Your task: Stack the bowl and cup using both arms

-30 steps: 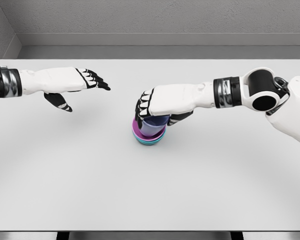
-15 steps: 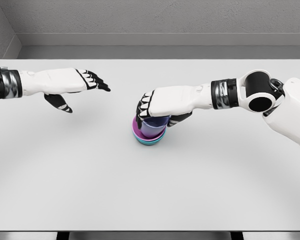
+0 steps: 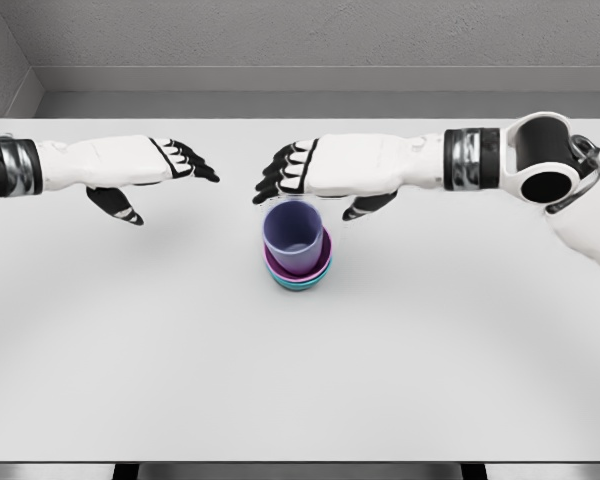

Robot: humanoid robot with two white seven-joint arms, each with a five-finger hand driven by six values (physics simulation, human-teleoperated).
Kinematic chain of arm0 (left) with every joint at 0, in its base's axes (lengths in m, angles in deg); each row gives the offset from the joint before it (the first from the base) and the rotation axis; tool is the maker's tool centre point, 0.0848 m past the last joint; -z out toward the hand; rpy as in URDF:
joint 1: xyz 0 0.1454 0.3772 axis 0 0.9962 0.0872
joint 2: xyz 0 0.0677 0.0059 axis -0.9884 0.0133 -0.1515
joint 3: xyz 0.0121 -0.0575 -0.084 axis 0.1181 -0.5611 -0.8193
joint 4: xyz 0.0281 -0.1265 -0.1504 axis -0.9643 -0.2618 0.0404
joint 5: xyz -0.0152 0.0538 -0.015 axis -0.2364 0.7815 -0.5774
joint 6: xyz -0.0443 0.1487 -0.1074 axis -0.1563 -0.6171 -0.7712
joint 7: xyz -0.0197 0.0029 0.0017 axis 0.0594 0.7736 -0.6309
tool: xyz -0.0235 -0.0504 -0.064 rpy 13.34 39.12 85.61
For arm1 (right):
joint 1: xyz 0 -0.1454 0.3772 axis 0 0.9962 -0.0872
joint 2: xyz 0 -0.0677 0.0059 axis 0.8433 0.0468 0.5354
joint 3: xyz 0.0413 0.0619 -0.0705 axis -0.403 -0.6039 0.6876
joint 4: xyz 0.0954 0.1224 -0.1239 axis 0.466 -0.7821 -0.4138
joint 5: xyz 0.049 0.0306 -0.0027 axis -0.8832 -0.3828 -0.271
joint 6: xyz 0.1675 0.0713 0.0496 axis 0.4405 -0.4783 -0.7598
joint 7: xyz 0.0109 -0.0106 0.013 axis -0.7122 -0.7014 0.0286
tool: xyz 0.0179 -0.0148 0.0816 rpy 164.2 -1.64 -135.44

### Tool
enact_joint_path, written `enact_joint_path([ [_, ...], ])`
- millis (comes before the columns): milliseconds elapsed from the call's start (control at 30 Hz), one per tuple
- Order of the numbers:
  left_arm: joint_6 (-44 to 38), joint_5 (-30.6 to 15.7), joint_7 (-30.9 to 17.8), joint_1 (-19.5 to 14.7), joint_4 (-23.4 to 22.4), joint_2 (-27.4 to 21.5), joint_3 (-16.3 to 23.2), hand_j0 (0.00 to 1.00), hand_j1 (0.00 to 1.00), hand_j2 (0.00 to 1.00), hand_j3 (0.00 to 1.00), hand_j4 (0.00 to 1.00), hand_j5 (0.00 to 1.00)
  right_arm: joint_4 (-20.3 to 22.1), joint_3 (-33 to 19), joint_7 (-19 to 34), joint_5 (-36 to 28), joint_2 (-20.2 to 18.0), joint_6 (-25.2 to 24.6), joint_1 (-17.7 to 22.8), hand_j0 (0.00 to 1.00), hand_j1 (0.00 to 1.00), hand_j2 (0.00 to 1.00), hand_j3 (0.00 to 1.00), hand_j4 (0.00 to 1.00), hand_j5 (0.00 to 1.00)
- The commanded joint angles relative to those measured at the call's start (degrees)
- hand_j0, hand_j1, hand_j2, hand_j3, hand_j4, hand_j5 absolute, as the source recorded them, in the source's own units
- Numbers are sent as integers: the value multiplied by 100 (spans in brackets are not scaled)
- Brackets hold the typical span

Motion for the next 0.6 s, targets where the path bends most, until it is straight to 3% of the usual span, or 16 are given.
enact_joint_path([
  [0,-12,-38,3,0,0,-7,-8,100,100,100,100,100,100,163,-633,-3,-299,-132,-19,9,100,100,100,100,100,100],
  [67,-12,-30,3,-9,-18,-33,-26,100,100,100,100,100,100,67,-800,-3,-431,-317,-19,184,100,100,100,100,100,100],
  [100,-12,-21,3,-17,-62,-42,-61,100,100,100,100,100,100,-276,-791,-3,-431,-405,-19,387,100,100,100,100,100,100],
  [200,-12,-21,3,0,-71,-50,-149,100,100,100,100,100,100,-2024,-870,-3,-440,-458,-19,589,100,100,100,100,100,100],
  [233,-12,-30,12,9,-141,-156,-157,100,100,100,100,100,100,-2245,-897,-3,-440,-466,-19,633,100,100,100,100,100,100],
  [267,-12,-30,12,-18,-290,-420,-236,100,100,100,100,100,100,-2245,-949,-3,-440,-528,-19,642,100,100,100,100,100,100],
  [400,-12,-47,12,141,-308,-393,-307,100,100,100,100,100,100,-2201,-1134,-3,-440,-554,-19,703,100,100,100,100,100,100],
  [467,-12,-100,29,149,-616,-482,-421,100,100,100,100,100,100,-2166,-1134,-3,-440,-607,-19,703,100,100,100,100,100,100],
  [500,-12,-91,20,211,-370,-385,-403,100,100,100,100,100,100,-2166,-1134,-3,-440,-616,-19,703,100,100,100,100,100,100],
  [567,-12,-82,12,229,-334,-376,-403,100,100,100,100,100,100,-2157,-1134,-3,-431,-633,-19,703,100,100,100,100,100,100],
])
